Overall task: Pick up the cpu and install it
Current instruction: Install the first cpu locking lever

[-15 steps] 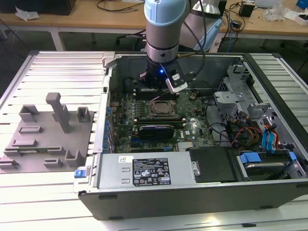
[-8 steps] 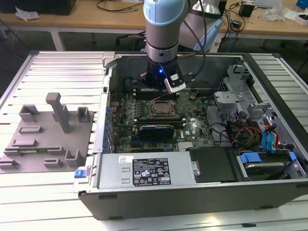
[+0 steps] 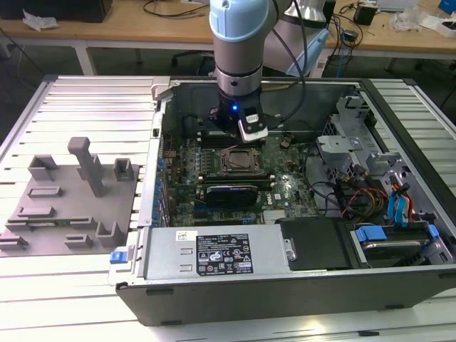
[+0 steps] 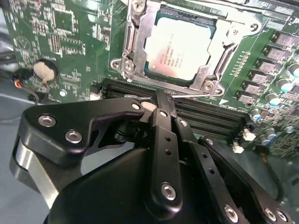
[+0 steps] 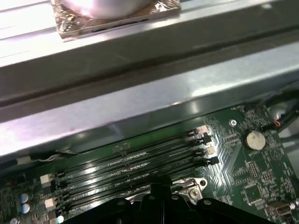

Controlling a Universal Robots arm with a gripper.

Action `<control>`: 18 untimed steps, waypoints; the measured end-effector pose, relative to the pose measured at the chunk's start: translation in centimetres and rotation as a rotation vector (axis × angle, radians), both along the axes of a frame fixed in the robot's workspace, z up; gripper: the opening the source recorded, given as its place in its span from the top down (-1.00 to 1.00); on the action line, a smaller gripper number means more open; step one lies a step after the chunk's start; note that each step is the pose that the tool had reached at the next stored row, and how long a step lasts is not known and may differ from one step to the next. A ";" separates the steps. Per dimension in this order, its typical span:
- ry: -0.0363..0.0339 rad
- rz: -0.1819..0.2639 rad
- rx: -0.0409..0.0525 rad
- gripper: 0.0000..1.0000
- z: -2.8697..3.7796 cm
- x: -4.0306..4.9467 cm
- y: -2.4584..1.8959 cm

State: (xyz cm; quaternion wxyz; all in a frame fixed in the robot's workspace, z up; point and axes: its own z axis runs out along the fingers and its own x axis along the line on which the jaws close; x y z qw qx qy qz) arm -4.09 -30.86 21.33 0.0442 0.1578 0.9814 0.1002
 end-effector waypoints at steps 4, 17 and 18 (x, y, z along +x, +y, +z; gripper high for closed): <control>0.0001 -0.022 -0.0007 0.79 -0.05 0.00 0.18; -0.0817 -0.023 -0.0004 0.79 -1.03 -1.35 0.86; -0.0816 -0.023 -0.0004 0.79 -1.07 -1.35 0.84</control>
